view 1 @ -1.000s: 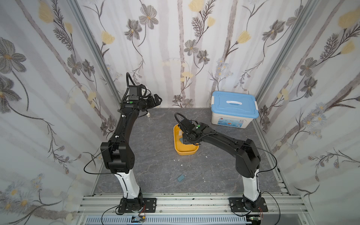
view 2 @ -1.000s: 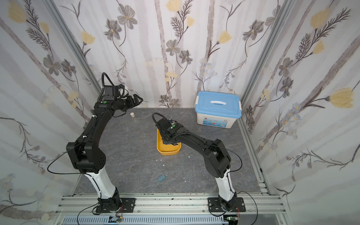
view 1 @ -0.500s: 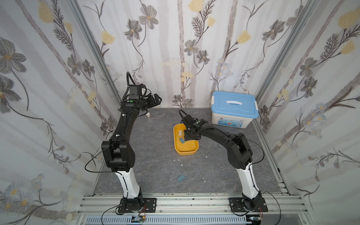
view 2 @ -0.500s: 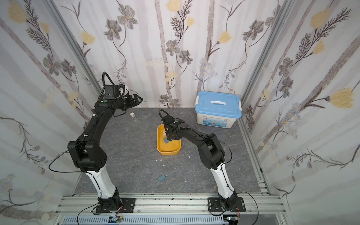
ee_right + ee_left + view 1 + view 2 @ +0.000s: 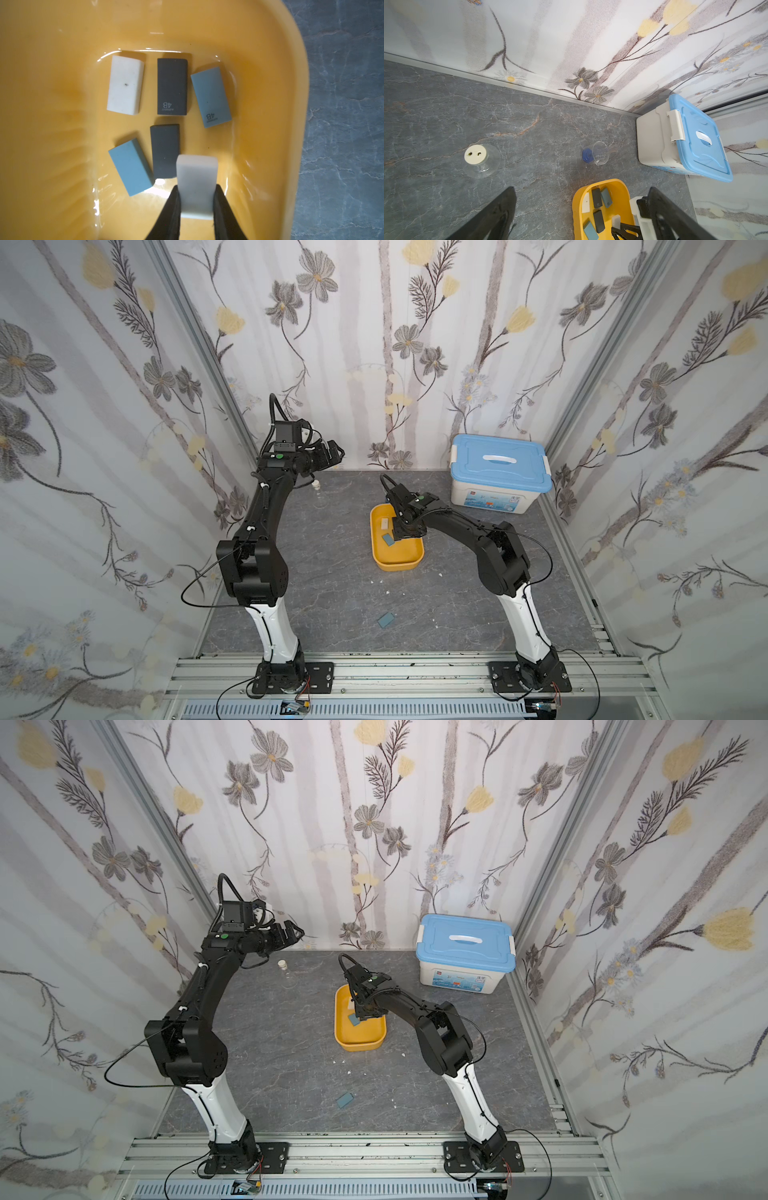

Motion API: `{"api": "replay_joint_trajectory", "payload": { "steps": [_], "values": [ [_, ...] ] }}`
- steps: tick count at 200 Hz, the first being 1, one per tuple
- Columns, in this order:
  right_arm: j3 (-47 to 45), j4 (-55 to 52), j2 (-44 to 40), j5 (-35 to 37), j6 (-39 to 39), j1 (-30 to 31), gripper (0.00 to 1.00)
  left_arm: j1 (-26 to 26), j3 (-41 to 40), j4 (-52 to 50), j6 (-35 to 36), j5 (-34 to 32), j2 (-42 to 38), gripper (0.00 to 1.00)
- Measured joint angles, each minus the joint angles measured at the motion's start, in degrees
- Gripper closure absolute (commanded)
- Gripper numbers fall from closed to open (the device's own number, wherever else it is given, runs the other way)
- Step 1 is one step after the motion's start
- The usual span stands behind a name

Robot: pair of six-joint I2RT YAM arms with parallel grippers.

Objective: Put the eraser in the storage box
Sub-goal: Place the eraser in the storage box.

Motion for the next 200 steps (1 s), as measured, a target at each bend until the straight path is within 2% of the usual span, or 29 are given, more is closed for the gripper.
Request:
{"api": "replay_joint_trajectory", "payload": {
  "steps": [95, 129, 200],
  "values": [
    [2.4, -3.32, 2.58, -0.72, 0.0, 0.81, 0.71, 0.28, -0.02, 0.02, 0.0, 0.22, 0.0, 0.0],
    [3.96, -3.61, 3.74, -0.76, 0.0, 0.85, 0.65, 0.39, -0.02, 0.02, 0.0, 0.24, 0.0, 0.0],
    [4.2, -3.96, 4.37, -0.85, 0.02, 1.18, 0.63, 0.44, -0.09, 0.02, 0.0, 0.26, -0.04, 0.0]
  ]
}}
